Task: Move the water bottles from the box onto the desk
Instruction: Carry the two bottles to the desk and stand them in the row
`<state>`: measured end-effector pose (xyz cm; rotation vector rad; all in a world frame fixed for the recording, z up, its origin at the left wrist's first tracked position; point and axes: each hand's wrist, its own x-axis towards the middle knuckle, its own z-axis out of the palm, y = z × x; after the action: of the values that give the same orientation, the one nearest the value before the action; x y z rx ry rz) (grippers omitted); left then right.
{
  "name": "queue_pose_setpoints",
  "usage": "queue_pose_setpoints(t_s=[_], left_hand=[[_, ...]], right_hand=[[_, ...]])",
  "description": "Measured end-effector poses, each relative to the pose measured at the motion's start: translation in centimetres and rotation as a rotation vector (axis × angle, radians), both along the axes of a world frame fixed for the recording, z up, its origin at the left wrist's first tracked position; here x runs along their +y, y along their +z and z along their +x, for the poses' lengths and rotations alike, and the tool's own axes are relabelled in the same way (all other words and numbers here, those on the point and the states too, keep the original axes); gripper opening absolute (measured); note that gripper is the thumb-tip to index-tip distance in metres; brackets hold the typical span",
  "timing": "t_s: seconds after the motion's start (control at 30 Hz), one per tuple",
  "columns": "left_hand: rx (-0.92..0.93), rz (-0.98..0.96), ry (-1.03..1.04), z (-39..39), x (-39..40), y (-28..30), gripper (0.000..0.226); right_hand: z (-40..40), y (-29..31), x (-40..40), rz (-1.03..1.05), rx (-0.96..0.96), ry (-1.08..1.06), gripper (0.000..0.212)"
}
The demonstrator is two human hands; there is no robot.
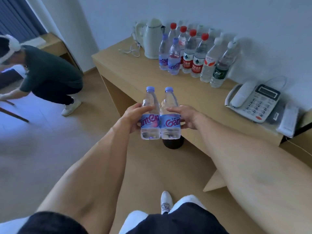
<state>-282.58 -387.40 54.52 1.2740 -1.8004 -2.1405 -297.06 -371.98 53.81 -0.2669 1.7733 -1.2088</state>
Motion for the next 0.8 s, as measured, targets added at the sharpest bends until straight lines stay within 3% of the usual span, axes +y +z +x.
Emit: queue_pose_setpoints(t_s=[0.53,0.8], left_hand=[[0.018,-0.003,-0.542,-21.1,-10.0,-1.5,0.042],[0.189,0.017,-0.785,-26.7,-14.5,-1.7,0.051]], right_hand=[[-11.2,-0.6,-5.0,0.038,0.015,-0.572,0.039],[-12.3,-0.8,-8.3,-0.087,0.102,-0.836,0.054]])
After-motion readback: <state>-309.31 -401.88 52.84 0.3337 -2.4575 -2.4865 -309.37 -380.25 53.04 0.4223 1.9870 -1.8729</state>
